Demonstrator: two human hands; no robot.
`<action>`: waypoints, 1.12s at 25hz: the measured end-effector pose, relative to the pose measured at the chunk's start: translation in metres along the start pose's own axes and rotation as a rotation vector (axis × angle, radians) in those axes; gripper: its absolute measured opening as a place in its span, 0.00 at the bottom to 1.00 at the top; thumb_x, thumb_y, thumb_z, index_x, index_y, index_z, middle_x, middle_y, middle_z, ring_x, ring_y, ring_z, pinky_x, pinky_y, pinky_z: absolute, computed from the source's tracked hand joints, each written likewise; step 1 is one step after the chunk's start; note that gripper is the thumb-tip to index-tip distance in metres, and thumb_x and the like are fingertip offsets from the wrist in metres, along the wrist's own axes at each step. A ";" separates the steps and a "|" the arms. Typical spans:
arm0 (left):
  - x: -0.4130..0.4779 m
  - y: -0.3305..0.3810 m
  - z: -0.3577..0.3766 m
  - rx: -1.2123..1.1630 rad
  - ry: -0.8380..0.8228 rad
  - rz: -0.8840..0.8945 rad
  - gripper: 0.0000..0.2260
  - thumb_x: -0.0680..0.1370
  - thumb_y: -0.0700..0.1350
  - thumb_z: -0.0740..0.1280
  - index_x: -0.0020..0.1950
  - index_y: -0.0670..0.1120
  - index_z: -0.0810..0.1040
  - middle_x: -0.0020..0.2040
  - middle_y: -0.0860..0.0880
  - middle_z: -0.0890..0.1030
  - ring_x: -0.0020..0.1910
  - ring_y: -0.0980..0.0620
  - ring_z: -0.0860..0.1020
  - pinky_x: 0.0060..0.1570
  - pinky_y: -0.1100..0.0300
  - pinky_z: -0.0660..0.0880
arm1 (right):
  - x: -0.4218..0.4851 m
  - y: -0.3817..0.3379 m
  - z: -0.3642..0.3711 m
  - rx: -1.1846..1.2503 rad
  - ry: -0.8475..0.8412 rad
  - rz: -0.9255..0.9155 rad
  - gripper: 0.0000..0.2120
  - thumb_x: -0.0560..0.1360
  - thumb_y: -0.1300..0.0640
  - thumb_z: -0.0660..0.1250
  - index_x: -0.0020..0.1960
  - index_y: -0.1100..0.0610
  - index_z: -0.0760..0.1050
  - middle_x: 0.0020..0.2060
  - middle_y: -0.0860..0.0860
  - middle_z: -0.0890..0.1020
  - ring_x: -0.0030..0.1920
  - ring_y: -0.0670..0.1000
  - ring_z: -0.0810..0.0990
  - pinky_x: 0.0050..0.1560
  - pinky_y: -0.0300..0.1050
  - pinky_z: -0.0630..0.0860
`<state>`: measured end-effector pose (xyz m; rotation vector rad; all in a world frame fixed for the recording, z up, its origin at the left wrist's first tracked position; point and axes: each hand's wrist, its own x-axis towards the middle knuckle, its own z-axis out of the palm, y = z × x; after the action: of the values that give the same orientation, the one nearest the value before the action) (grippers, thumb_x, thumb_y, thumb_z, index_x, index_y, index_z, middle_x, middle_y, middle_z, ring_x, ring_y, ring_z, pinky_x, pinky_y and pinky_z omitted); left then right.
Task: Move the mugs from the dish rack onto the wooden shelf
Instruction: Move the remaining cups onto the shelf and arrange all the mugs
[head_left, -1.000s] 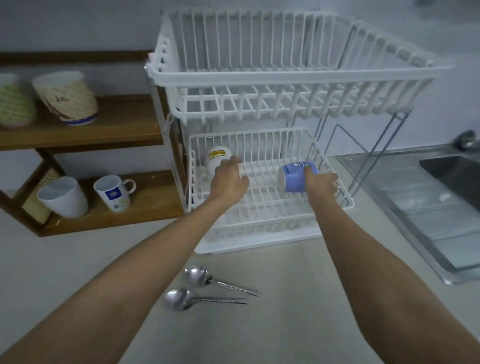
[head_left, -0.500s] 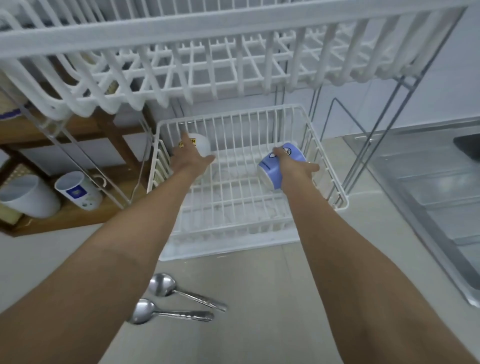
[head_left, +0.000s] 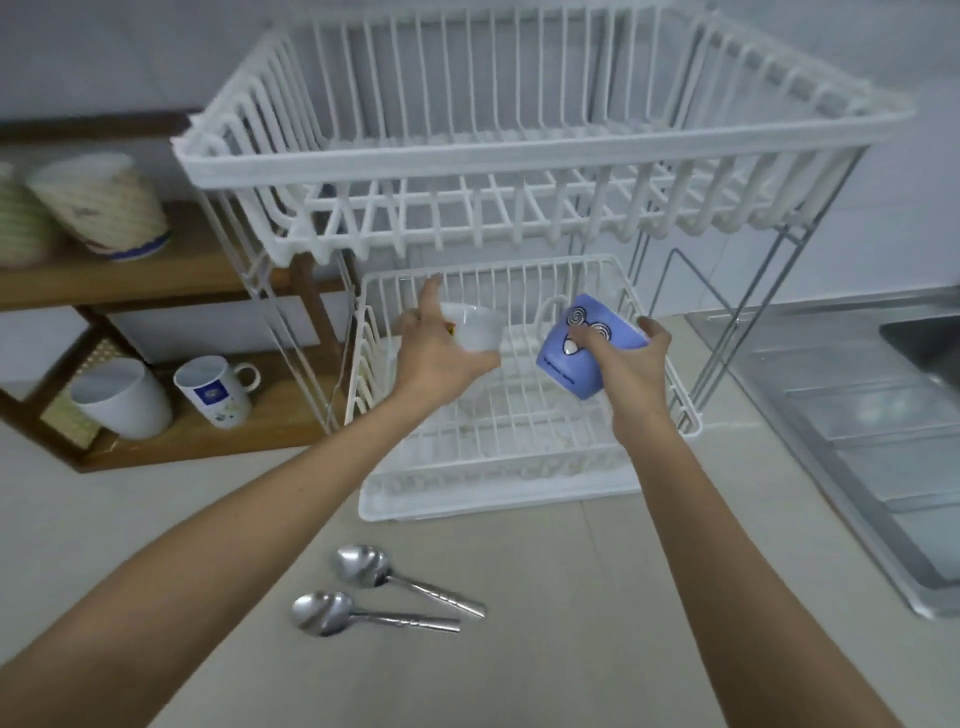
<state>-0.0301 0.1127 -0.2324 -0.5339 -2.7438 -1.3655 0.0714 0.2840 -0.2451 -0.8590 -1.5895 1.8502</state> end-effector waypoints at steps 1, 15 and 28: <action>-0.015 0.007 -0.013 -0.062 -0.008 0.048 0.48 0.62 0.50 0.78 0.75 0.54 0.53 0.66 0.44 0.67 0.53 0.49 0.73 0.47 0.60 0.71 | -0.015 -0.006 -0.003 0.010 -0.018 -0.066 0.41 0.60 0.48 0.78 0.67 0.45 0.61 0.53 0.49 0.78 0.46 0.47 0.81 0.41 0.39 0.76; -0.156 -0.104 -0.251 -0.258 0.040 0.204 0.38 0.55 0.58 0.78 0.60 0.70 0.64 0.53 0.75 0.69 0.54 0.71 0.72 0.41 0.74 0.76 | -0.250 -0.039 0.109 -0.070 -0.287 -0.776 0.43 0.55 0.50 0.78 0.65 0.45 0.62 0.60 0.32 0.68 0.60 0.40 0.72 0.53 0.30 0.73; -0.061 -0.204 -0.252 -0.003 0.227 0.012 0.48 0.57 0.54 0.80 0.72 0.50 0.61 0.66 0.49 0.72 0.64 0.49 0.70 0.59 0.54 0.71 | -0.200 -0.081 0.339 -0.335 -0.029 -0.769 0.45 0.58 0.50 0.80 0.70 0.49 0.61 0.64 0.51 0.71 0.63 0.50 0.71 0.54 0.37 0.68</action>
<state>-0.0680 -0.2147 -0.2455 -0.3696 -2.5537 -1.3368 -0.0588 -0.0709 -0.1090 -0.2625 -1.9182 1.0758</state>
